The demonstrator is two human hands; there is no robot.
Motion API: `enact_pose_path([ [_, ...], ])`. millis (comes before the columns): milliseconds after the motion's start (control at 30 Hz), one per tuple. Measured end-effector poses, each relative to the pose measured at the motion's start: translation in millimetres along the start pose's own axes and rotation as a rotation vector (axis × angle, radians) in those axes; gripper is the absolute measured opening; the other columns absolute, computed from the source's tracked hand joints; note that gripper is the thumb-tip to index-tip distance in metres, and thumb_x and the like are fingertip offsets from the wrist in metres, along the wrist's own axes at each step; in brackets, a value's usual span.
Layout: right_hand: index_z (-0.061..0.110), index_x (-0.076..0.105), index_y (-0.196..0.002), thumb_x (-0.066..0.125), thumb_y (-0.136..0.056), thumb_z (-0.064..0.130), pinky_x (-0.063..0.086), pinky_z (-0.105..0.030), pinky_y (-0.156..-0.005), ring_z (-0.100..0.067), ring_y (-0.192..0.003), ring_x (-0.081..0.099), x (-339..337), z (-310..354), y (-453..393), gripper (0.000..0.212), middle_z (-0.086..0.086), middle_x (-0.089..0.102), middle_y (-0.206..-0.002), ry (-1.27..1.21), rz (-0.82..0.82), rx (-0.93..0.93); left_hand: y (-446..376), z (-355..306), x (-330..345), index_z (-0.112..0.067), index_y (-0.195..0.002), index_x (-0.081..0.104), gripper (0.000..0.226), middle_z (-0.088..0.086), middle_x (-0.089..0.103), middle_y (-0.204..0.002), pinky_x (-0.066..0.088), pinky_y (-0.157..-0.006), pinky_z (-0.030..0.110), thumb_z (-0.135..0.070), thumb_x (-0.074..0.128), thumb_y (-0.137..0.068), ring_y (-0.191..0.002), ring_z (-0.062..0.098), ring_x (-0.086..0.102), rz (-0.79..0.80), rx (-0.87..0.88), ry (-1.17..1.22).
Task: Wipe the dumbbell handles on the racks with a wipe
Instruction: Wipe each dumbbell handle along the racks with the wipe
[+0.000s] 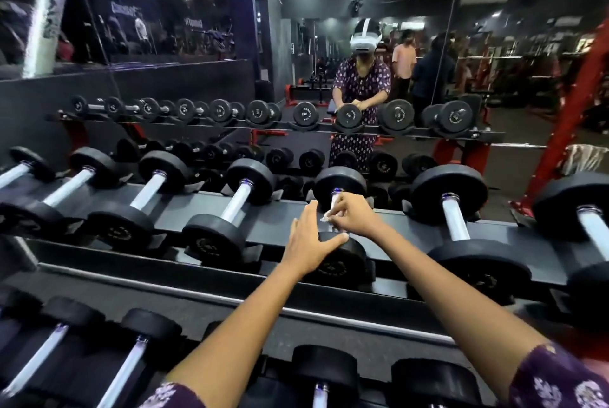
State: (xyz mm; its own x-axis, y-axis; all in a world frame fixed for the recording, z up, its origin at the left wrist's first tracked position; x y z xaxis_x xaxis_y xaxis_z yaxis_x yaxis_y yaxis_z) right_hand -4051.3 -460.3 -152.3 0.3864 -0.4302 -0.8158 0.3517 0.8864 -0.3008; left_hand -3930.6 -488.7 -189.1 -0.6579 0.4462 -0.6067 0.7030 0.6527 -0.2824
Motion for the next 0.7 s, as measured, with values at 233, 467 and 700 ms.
enact_pose_path([
  [233, 0.002, 0.072, -0.087, 0.069, -0.076, 0.012, 0.033, -0.019, -0.066, -0.024, -0.083, 0.059, -6, -13, -14, 0.015, -0.015, 0.065, -0.084, -0.010, -0.142, 0.129, 3, -9, 2, -0.012, -0.118, 0.060, 0.055, -0.002, 0.056, -0.121, 0.041, -0.098, 0.042, -0.051, 0.050, -0.082, -0.113, 0.016, 0.051, -0.145, 0.357, 0.024],
  [467, -0.001, 0.073, -0.082, 0.074, -0.076, 0.017, 0.032, -0.010, -0.060, -0.018, -0.074, 0.054, -10, -9, -13, 0.019, 0.000, 0.061, -0.065, 0.009, -0.160, 0.168, 5, -6, 9, -0.007, -0.085, 0.067, 0.034, 0.003, 0.062, -0.081, 0.048, -0.060, 0.041, -0.031, 0.045, -0.093, -0.072, 0.022, 0.054, -0.298, 0.541, -0.099],
  [700, 0.000, 0.075, -0.084, 0.074, -0.077, 0.022, 0.033, -0.011, -0.058, -0.021, -0.073, 0.056, -8, -13, -12, 0.024, -0.019, 0.067, -0.081, 0.046, -0.223, 0.225, 8, -2, 4, -0.010, -0.097, 0.069, 0.036, 0.001, 0.069, -0.090, 0.047, -0.068, 0.025, -0.038, 0.050, -0.086, -0.080, 0.016, 0.061, -0.408, 0.467, -0.001],
])
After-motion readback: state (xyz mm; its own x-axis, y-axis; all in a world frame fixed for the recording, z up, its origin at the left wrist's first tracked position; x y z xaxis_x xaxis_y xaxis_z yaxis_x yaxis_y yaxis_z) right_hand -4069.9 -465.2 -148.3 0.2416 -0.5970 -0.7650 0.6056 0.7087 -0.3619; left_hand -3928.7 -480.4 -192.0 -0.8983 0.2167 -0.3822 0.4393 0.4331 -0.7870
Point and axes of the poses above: each hand's wrist, its own y-axis away from the middle knuckle, its own x-axis out of the palm, z = x × y, the point moved 6 cm from there along -y, towards the middle knuckle
